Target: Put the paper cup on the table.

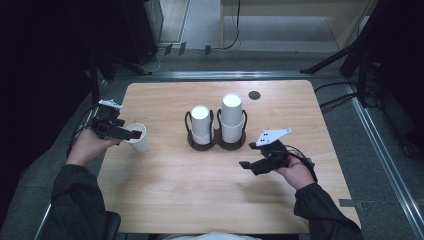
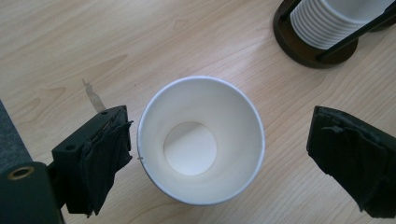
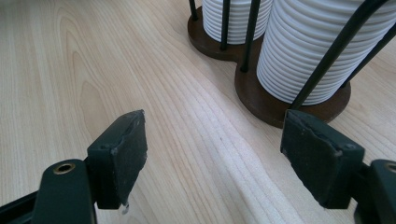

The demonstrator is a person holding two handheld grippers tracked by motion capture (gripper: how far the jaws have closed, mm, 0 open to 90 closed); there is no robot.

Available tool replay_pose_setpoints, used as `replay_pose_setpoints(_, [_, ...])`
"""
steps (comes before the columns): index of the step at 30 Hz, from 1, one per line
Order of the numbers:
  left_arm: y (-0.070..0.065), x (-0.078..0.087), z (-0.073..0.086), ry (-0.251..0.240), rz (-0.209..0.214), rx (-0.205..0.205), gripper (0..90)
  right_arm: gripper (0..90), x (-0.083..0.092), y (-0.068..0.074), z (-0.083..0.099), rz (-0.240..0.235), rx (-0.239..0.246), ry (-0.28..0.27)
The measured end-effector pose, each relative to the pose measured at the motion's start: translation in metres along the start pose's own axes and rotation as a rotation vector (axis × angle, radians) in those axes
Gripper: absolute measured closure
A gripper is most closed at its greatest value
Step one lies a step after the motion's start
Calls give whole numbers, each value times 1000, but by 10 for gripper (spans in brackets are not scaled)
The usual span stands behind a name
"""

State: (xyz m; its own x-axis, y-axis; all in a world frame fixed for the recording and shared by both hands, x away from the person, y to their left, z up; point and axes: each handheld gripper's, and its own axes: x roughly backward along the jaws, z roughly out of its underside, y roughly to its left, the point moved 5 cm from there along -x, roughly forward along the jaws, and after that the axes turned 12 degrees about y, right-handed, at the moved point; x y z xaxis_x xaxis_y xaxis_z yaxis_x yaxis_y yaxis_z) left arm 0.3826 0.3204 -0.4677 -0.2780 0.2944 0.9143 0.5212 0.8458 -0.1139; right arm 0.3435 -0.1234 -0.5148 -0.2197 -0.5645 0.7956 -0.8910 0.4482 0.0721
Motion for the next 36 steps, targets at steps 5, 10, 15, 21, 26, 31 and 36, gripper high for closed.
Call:
replay_pose_setpoints(5, [-5, 9, -4, -34, -1, -1, 66, 228, 0, 0, 0, -1, -1, 0])
replay_pose_setpoints(10, [-11, 15, -8, -61, 12, -14, 74, 229, 1, 0, 0, 0, 1, 1])
replay_pose_setpoints(15, [-20, 19, -12, -82, 29, -33, 74, 228, 1, 0, 0, -1, 1, 1])
replay_pose_setpoints(21, [-32, 21, -17, -97, 51, -55, 74, 229, 1, 0, 0, -1, 2, 1])
replay_pose_setpoints(26, [-41, 22, -24, -137, 48, -68, 121, 229, 1, 0, 0, -1, 6, 1])
replay_pose_setpoints(31, [-52, 21, -27, -147, 80, -89, 133, 228, 1, 0, 0, 0, 8, 1])
replay_pose_setpoints(36, [-65, 13, -30, -133, 95, -120, 133, 229, 2, 0, 0, 0, 11, 0])
